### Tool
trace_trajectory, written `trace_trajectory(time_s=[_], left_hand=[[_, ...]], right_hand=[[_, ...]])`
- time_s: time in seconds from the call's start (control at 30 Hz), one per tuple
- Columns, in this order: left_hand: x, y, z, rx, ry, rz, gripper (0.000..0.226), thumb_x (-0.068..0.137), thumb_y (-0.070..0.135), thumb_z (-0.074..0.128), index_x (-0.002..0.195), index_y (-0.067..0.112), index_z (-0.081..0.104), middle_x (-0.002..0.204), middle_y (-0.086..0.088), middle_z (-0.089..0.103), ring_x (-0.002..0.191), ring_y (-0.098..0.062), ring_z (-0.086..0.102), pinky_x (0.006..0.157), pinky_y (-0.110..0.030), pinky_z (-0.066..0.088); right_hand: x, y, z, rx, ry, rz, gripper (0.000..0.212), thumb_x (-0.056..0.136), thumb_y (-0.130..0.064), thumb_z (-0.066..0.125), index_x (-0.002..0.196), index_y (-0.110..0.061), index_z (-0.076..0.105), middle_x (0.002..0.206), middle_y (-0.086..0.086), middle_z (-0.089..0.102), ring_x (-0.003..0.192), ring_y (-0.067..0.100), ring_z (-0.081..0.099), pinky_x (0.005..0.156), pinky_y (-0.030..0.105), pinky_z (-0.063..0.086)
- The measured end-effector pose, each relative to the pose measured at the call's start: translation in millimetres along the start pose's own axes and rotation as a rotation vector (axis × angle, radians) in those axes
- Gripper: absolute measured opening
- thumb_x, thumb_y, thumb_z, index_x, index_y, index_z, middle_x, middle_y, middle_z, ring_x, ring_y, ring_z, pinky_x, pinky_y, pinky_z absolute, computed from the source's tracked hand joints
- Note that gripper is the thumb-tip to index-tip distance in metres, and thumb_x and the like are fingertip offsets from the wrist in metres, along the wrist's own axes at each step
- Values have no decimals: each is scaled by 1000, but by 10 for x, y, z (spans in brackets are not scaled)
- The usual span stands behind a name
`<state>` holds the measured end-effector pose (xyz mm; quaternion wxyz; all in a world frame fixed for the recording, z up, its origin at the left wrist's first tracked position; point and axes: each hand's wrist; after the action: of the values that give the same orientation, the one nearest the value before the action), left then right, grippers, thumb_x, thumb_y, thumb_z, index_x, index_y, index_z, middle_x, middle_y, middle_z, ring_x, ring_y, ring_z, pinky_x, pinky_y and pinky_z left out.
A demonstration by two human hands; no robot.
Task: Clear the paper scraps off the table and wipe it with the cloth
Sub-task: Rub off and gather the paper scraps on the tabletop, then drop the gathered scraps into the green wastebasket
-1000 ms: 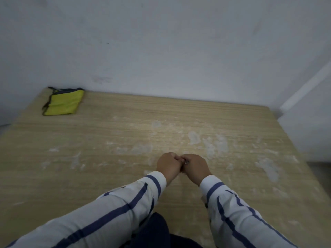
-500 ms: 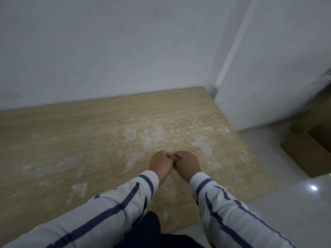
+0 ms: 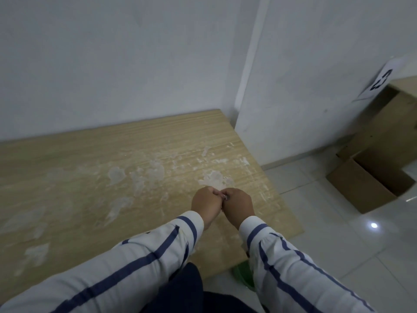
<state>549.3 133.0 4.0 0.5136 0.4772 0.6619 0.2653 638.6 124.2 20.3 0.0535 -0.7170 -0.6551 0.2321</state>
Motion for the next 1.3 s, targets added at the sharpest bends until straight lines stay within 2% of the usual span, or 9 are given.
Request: trace_trajectory(time_s=[0.1, 0.2, 0.33, 0.5, 0.67, 0.83, 0.97, 1.1, 1.3], left_hand=[[-1, 113, 460, 12, 38, 6, 16, 88, 21, 57, 73, 19, 61, 81, -5, 68, 79, -24, 63, 73, -37, 54], [-75, 213, 1003, -18, 87, -11, 12, 88, 24, 57, 78, 17, 61, 83, -3, 67, 79, -21, 62, 75, -38, 54], [-256, 338, 1667, -39, 129, -30, 12, 90, 25, 55, 92, 15, 61, 86, -2, 66, 79, -18, 60, 68, -31, 47], [-437, 396, 2157, -7, 172, 4, 10, 92, 18, 50, 96, 17, 58, 86, 3, 61, 75, -11, 55, 57, -17, 37], [-483, 301, 2372, 107, 116, 107, 16, 93, 14, 47, 102, 17, 60, 90, 4, 63, 70, -1, 57, 61, -12, 41], [-328, 82, 2492, 412, 175, 302, 22, 89, 11, 46, 108, 10, 58, 110, -6, 58, 100, -19, 51, 89, -33, 44], [-204, 6, 2521, 622, 221, 374, 35, 92, 15, 43, 126, 7, 47, 133, -9, 46, 128, -25, 37, 110, -34, 24], [-77, -20, 2559, 788, 280, 366, 52, 95, 29, 41, 141, 7, 31, 150, -11, 30, 142, -28, 17, 116, -39, 7], [113, -30, 2626, 899, 347, 314, 61, 94, 40, 34, 144, 7, 22, 152, -13, 23, 143, -30, 12, 116, -44, 9]], right_hand=[[55, 460, -141, -42, -10, -45, 25, 87, -6, 47, 100, -13, 68, 98, 7, 70, 72, 18, 55, 45, 15, 29], [62, 976, -298, -111, -24, -84, 23, 90, -7, 45, 96, -10, 68, 97, 8, 69, 68, 15, 49, 57, 20, 37], [14, 1635, -450, -147, 3, -123, 27, 93, -11, 41, 98, -13, 67, 102, 5, 68, 86, 20, 61, 64, 21, 36], [-28, 2186, -477, 157, -21, -24, 23, 90, -13, 48, 102, -11, 68, 104, 9, 69, 98, 25, 62, 77, 26, 45], [8, 2491, -393, 352, -27, 77, 22, 86, -13, 52, 96, -14, 71, 92, 10, 71, 84, 25, 65, 76, 31, 52], [25, 2710, -200, 696, 38, 215, 18, 83, -11, 54, 77, -21, 69, 77, 8, 71, 72, 23, 66, 77, 39, 56], [85, 2864, -47, 847, 79, 334, 18, 84, -8, 54, 89, -9, 71, 74, 6, 69, 65, 18, 64, 72, 32, 57], [124, 3058, 346, 670, -55, 397, 18, 87, -12, 52, 86, -16, 69, 83, 3, 70, 78, 21, 66, 78, 35, 56], [286, 3379, 1024, 418, -255, 416, 22, 93, -13, 45, 99, -3, 63, 98, 12, 68, 84, 25, 63, 74, 30, 49]])
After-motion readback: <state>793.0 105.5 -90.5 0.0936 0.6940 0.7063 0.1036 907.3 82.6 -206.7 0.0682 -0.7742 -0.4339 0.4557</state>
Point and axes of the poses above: each hand's wrist, its own x-axis towards the middle knuckle, its own z-axis out of the palm, y = z × x
